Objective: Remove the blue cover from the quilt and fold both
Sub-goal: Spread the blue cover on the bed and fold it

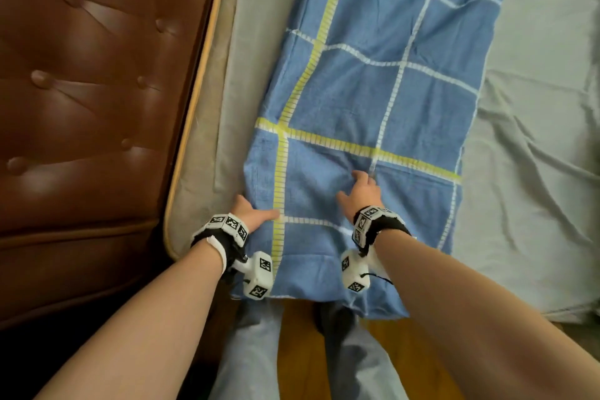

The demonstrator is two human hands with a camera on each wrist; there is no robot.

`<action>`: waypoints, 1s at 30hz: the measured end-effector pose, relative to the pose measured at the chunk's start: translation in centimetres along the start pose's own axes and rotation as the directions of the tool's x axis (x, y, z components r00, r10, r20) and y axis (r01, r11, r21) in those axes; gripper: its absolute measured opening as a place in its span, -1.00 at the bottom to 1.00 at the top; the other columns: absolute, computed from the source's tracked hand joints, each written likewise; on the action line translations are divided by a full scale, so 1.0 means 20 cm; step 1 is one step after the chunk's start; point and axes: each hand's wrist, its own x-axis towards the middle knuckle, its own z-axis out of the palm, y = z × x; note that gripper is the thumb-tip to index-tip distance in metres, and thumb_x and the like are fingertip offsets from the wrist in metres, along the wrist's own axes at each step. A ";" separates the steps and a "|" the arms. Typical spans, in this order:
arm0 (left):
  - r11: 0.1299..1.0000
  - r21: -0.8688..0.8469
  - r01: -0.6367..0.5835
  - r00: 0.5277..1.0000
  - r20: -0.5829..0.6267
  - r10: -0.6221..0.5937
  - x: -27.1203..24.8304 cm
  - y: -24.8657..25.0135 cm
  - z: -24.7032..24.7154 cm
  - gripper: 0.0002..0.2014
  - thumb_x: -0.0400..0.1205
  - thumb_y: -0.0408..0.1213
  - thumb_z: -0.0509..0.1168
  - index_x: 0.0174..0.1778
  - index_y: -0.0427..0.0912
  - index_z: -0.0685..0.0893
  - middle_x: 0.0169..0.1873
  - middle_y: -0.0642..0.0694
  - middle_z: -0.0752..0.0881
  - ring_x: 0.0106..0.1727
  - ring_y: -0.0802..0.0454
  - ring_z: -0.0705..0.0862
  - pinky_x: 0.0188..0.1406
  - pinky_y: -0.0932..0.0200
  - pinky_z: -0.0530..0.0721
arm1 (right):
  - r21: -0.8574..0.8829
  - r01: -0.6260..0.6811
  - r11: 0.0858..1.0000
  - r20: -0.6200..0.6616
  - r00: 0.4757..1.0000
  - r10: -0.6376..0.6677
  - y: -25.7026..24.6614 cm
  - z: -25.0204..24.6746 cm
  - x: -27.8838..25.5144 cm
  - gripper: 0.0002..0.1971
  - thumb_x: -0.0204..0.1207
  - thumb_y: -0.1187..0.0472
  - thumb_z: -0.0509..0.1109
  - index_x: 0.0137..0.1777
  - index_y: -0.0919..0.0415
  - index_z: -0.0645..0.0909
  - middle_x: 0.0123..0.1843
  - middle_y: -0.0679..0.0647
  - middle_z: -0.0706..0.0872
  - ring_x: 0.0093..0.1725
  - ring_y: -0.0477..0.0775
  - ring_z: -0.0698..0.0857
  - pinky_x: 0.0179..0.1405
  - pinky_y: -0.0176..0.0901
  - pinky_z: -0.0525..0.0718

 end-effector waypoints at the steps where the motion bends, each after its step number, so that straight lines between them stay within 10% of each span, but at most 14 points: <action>1: 1.000 0.009 0.013 1.000 -0.024 -0.013 -0.01 -0.03 0.04 -0.16 0.37 -0.08 0.64 0.44 -0.34 0.38 0.42 -0.26 0.52 0.39 -0.24 0.56 0.35 -0.03 0.54 | 0.005 -0.064 0.998 -0.045 0.997 0.064 0.11 0.00 -0.02 -0.33 0.53 0.12 0.39 0.61 0.16 0.24 0.58 0.22 0.33 0.56 0.30 0.29 0.48 0.21 0.38; 7: 0.973 0.229 0.024 0.949 -0.311 0.050 -0.12 -0.21 0.31 -0.43 0.49 -0.02 0.47 0.24 -0.42 0.62 0.37 -0.32 0.49 0.26 -0.30 0.58 0.38 0.02 0.51 | 0.165 -0.516 0.840 -0.141 0.831 0.538 0.68 0.03 -0.15 0.00 0.53 0.00 0.46 0.71 0.31 -0.16 0.72 0.31 -0.05 0.71 0.29 -0.06 0.61 0.28 0.07; 13: 0.995 0.099 -0.004 0.951 -0.308 0.034 -0.27 -0.42 0.52 -0.48 0.31 -0.28 0.50 0.16 -0.38 0.59 0.10 -0.25 0.72 0.06 -0.20 0.69 0.07 0.01 0.65 | 0.270 -0.521 0.810 -0.090 0.824 0.560 1.20 0.14 -0.26 0.22 0.34 -0.31 0.49 0.69 0.32 -0.17 0.64 0.30 0.30 0.62 0.33 0.28 0.56 0.36 0.24; 16: 0.988 0.147 -0.049 0.965 -0.249 0.085 -0.37 -0.48 0.64 -0.54 0.39 -0.17 0.60 0.12 -0.25 0.62 0.05 -0.13 0.70 0.09 -0.13 0.67 0.07 0.13 0.56 | 0.295 -0.524 0.799 -0.100 0.815 0.571 1.39 0.18 -0.29 0.30 0.23 -0.45 0.50 0.70 0.30 -0.10 0.70 0.27 0.15 0.69 0.27 0.12 0.62 0.39 0.08; 23: 0.925 0.380 0.006 0.942 -0.312 0.122 -0.52 -0.55 0.88 -0.64 0.60 -0.48 0.27 0.30 -0.56 0.53 0.21 -0.48 0.63 0.24 -0.36 0.62 0.05 0.01 0.49 | 0.275 -0.341 0.899 0.055 0.939 0.340 1.66 0.20 -0.43 -0.43 0.23 -0.37 0.43 0.09 0.02 0.60 0.03 0.15 0.76 0.08 0.32 0.70 0.20 0.17 0.67; 30: 0.951 0.295 -0.090 0.952 -0.256 0.169 -0.60 -0.68 0.82 -0.72 0.43 -0.47 0.45 0.01 -0.52 0.68 -0.03 -0.42 0.75 -0.09 -0.17 0.71 -0.22 0.13 0.50 | 0.483 -0.364 0.796 0.146 0.930 0.337 1.79 0.41 -0.67 -0.60 0.24 -0.21 0.49 0.01 -0.06 0.58 -0.09 0.00 0.78 -0.11 0.22 0.78 0.03 0.18 0.76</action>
